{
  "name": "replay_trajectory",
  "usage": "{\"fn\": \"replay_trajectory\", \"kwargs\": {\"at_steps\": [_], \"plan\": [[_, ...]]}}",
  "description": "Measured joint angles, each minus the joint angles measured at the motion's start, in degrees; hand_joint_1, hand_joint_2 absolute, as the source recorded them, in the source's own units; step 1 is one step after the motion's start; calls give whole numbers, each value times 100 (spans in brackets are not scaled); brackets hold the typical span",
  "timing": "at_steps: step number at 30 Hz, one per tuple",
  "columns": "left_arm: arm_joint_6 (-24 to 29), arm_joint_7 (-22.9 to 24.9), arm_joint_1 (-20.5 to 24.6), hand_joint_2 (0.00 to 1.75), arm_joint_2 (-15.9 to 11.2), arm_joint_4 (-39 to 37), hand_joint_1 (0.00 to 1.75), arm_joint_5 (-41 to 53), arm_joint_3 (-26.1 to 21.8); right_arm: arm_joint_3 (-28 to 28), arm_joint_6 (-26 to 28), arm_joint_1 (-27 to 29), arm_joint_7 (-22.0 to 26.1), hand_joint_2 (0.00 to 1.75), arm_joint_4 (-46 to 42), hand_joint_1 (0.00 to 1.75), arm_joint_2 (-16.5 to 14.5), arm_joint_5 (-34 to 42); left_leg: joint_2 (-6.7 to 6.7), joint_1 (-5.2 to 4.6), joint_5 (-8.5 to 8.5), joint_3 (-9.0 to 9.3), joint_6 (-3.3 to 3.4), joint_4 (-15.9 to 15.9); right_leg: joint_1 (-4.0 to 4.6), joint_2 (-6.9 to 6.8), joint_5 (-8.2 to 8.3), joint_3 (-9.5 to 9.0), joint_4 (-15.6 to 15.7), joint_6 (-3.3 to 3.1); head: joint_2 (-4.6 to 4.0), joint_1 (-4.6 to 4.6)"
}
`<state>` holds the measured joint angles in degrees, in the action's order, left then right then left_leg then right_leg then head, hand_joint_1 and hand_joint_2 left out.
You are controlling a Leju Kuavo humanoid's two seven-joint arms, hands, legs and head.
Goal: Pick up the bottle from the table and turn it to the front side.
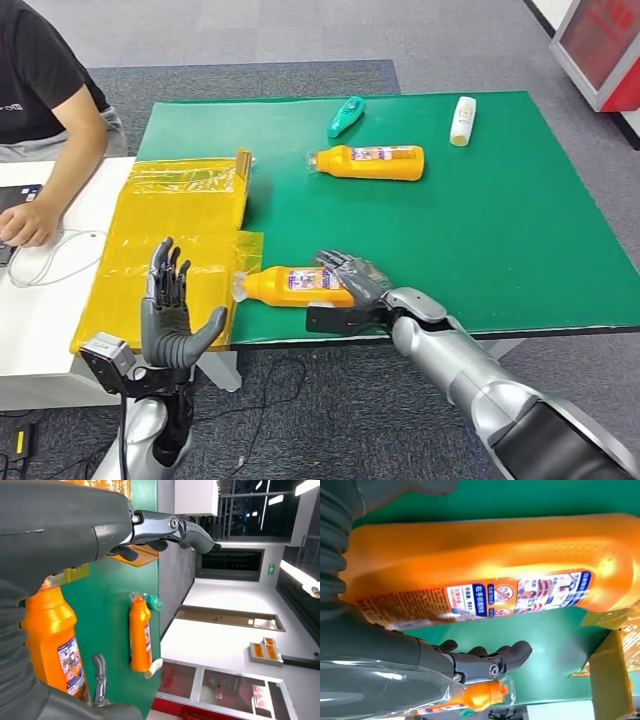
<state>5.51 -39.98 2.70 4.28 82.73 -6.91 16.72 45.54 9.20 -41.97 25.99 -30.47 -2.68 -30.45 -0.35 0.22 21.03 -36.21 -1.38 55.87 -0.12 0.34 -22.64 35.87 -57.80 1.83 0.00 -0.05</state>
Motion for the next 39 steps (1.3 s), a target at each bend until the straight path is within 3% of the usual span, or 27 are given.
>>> {"fn": "replay_trajectory", "kwargs": {"at_steps": [5, 9, 25, 29, 39], "plan": [[61, 0, 3, 175, -4, 0, 0, 11, 1, -61, 888, -22, -51, 175, 79, 0, -24, -249, 0, 0, 0, 0, 0, 0, 0, 0, 0, 0, 0, 0, 0, -1], [80, 0, 6, 175, -4, 0, 0, 8, 2, -110, 845, -84, -126, 175, 146, 0, -32, -349, 0, 0, 0, 0, 0, 0, 0, 0, 0, 1, 0, 0, 0, -1], [-189, 0, 166, 175, 66, -91, 0, -4, -1, -91, -1645, -654, -1193, 175, 851, 0, -118, -408, -2, 0, -1, 7, 1, 0, 0, 2, 3, -5, 1, 1, 0, -1], [-237, 0, 206, 175, 95, -142, 0, 10, -5, -85, -1882, -753, -1286, 175, 965, 174, -124, -384, -2, 0, -1, 11, 0, 0, 0, 2, 4, -8, 1, 1, 0, 0], [-331, 0, 238, 175, 190, -231, 0, 53, -93, -85, -1846, -799, -1358, 175, 1066, 175, -129, -290, -1, 0, -5, 13, 2, 0, 0, 1, 6, -10, 0, 0, 0, 0]]}}
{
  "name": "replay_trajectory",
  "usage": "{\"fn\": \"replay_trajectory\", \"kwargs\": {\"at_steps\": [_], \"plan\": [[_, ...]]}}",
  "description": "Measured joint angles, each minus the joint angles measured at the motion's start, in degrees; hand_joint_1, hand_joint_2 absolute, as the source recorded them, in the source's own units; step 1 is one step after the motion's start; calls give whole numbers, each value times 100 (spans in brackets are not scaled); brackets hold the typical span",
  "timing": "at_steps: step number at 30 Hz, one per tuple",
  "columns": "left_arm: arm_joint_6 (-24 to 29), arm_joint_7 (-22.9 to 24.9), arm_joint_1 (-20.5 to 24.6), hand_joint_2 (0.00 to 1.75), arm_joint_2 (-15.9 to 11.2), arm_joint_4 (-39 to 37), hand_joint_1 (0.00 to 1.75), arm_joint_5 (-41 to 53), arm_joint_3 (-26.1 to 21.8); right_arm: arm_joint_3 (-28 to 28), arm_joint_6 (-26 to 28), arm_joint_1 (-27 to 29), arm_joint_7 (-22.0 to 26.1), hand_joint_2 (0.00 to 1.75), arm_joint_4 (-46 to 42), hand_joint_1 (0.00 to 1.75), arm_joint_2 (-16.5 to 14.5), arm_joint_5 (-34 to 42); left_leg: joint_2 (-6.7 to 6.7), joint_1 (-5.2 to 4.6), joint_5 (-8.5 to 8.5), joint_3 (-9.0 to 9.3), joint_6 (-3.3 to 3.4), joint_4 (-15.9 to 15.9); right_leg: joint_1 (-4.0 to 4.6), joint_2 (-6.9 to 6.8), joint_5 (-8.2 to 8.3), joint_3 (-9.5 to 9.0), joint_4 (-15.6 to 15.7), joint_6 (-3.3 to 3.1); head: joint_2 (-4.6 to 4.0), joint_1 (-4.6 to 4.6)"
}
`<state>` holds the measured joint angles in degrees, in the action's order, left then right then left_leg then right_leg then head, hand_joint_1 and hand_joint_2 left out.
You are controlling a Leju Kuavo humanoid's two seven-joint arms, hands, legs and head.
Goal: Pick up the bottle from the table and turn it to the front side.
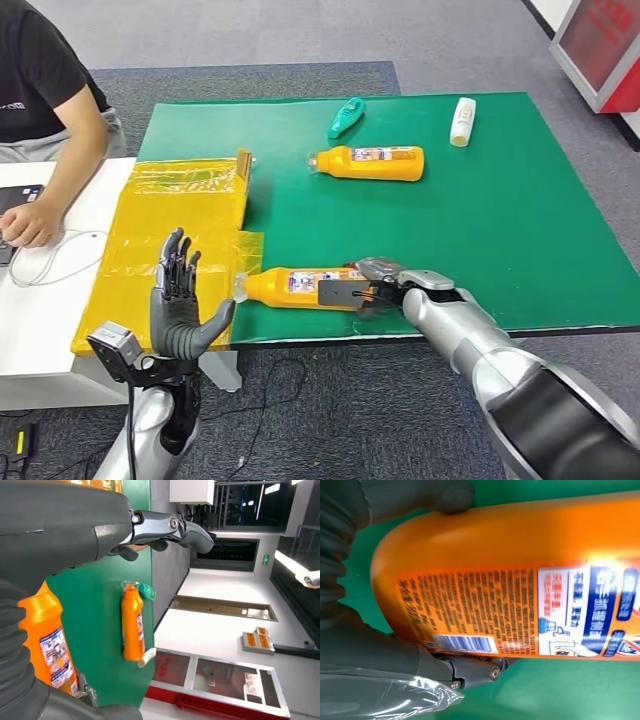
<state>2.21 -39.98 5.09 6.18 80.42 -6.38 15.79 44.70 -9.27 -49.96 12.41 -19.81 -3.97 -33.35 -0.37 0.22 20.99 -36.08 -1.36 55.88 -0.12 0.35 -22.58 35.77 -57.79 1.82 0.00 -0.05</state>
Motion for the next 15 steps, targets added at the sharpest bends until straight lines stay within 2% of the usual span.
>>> {"fn": "replay_trajectory", "kwargs": {"at_steps": [5, 11, 15], "plan": [[1, 0, -1, 175, 11, -14, 0, 30, -49, -7, 200, 16, 51, 175, 8, 175, -17, 64, 0, 0, 0, 0, 0, 0, 0, 0, 0, -1, 0, 0, 0, 0], [89, 0, -16, 175, 29, -14, 0, 60, -73, -138, 931, 244, 474, 175, 1, 175, -52, 305, 0, 0, 0, -1, 0, 0, 1, 0, 0, 0, 0, 0, 0, -1], [117, 0, -20, 175, 29, -14, 0, 61, -73, -223, 1170, 368, 529, 175, -21, 175, -93, 336, -1, 0, 0, 0, 0, 0, 1, 2, 0, 1, 0, 0, 0, -1]]}}
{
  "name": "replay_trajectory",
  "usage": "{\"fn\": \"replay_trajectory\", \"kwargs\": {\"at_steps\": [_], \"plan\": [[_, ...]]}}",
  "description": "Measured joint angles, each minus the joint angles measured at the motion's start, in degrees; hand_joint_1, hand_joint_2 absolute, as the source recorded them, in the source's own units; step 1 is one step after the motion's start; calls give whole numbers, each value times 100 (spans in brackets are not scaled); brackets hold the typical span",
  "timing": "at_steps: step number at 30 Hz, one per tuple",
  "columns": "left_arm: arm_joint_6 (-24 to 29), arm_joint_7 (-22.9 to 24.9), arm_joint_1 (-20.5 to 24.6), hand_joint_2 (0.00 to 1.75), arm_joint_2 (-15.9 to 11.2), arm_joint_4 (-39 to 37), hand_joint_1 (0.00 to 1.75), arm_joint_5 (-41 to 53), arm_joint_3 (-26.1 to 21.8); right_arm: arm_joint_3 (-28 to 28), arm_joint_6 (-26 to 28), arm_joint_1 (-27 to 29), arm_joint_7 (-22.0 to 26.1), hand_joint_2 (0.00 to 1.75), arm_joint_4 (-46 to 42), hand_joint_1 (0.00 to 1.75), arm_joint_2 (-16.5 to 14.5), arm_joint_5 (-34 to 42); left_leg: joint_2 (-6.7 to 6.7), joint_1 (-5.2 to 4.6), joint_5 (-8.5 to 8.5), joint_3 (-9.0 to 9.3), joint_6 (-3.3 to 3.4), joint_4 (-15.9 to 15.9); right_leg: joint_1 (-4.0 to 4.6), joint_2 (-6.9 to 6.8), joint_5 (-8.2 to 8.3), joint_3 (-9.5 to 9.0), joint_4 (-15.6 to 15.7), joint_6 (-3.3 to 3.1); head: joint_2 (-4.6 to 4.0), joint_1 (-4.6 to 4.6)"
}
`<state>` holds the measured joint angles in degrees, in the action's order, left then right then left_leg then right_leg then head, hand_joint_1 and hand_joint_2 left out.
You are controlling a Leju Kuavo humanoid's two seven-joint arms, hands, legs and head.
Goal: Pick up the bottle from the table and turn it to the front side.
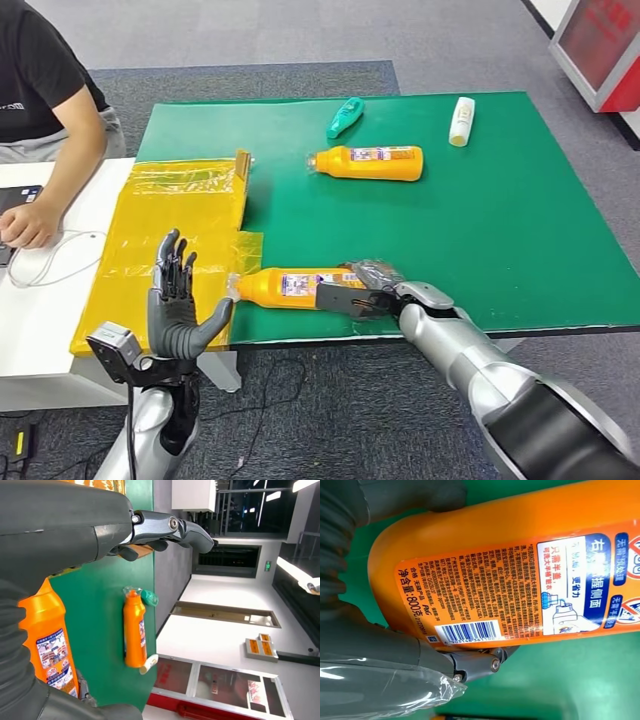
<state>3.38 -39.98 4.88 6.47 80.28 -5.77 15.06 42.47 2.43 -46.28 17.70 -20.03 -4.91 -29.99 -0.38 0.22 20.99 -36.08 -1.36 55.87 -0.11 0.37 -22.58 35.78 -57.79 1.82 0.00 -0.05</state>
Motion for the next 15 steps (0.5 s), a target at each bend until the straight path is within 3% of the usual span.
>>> {"fn": "replay_trajectory", "kwargs": {"at_steps": [6, 11, 15], "plan": [[-3, 0, 0, 175, 0, 0, 0, -5, 0, -143, -41, 132, 257, 175, -64, 175, -52, 258, 0, 0, 0, -1, 0, 0, 0, -1, 0, 0, 0, 0, 0, 0], [-88, 0, -2, 175, -2, -1, 0, -107, 0, -690, -626, 566, 1080, 175, -247, 175, -88, 1497, 4, 0, 0, -12, 1, 0, 0, -6, 0, 5, 0, 0, 0, 0], [-299, 0, -4, 175, -2, -16, 0, -366, 0, -1232, -1097, 867, 1340, 175, -396, 175, -114, 2212, 5, -1, 1, -22, 2, 0, -1, -7, -1, 14, 1, 1, 0, 0]]}}
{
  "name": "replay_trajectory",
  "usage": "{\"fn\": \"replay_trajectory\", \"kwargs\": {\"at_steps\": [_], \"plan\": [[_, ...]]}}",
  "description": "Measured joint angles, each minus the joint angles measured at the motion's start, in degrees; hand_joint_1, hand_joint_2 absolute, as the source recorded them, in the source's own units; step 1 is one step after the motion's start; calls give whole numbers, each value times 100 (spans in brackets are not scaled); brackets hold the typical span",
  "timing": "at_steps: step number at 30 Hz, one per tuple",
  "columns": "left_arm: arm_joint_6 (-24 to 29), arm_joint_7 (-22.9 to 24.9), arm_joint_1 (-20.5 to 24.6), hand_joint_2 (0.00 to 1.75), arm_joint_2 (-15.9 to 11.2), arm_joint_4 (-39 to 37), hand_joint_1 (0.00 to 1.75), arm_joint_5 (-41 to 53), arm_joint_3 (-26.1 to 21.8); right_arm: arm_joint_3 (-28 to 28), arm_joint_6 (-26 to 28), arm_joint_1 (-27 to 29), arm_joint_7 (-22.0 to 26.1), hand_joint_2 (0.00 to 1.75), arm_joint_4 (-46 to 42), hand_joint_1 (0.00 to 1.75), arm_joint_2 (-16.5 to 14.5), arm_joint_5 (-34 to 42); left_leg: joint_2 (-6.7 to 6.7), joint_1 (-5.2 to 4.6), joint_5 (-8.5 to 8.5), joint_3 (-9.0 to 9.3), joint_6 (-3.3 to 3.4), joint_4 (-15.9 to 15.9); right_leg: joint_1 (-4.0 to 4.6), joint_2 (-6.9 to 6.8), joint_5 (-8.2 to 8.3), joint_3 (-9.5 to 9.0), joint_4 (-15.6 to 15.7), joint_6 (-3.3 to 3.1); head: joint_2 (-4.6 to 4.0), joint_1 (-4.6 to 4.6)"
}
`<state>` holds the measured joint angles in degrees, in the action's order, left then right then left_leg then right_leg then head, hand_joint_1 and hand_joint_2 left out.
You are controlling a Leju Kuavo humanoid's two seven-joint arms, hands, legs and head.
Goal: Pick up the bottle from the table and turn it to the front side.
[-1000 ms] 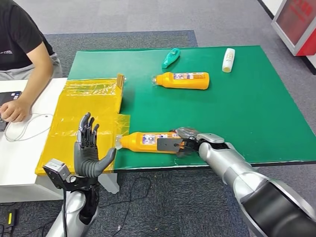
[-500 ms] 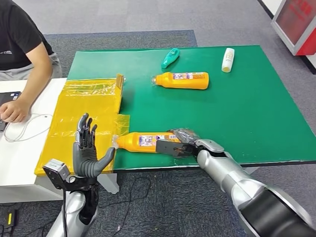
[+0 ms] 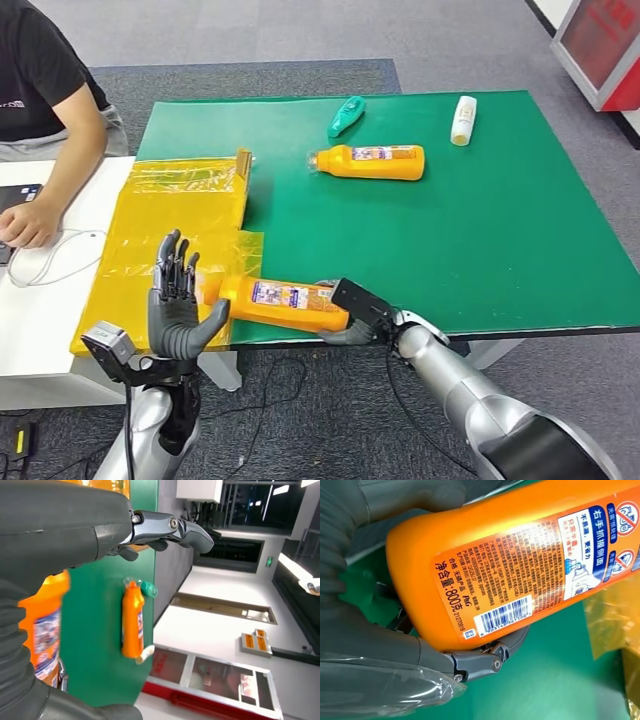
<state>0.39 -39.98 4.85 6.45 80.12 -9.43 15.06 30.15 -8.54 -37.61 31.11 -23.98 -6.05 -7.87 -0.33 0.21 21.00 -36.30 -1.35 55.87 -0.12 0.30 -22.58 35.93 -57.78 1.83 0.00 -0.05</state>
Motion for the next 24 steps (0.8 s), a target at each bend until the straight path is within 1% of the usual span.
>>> {"fn": "replay_trajectory", "kwargs": {"at_steps": [4, 7, 15, 24], "plan": [[-168, 0, 1, 175, 3, -53, 0, -194, 0, -389, -276, 162, 12, 175, -79, 175, -51, 398, 0, 0, 1, -4, 1, 0, 0, 0, 0, 4, 2, 0, 0, 1], [-205, 0, 3, 175, 5, -98, 0, -214, 0, -593, -362, 245, -5, 175, -107, 175, -83, 595, 0, 0, 1, -4, 1, 0, 0, 0, 0, 5, 2, 0, 0, 0], [-173, 0, 2, 175, 21, -154, 0, -131, 0, -841, -261, 425, -29, 175, -167, 175, -130, 815, -1, 0, 1, -6, 1, 0, 0, 0, 0, 7, 1, 0, 0, 1], [-287, 0, -32, 175, 54, -143, 0, -278, 36, -1033, -56, 522, -25, 175, -238, 175, -239, 1191, -1, 0, 1, -8, 1, 0, 0, 0, 0, 9, 1, 0, 0, 0]]}}
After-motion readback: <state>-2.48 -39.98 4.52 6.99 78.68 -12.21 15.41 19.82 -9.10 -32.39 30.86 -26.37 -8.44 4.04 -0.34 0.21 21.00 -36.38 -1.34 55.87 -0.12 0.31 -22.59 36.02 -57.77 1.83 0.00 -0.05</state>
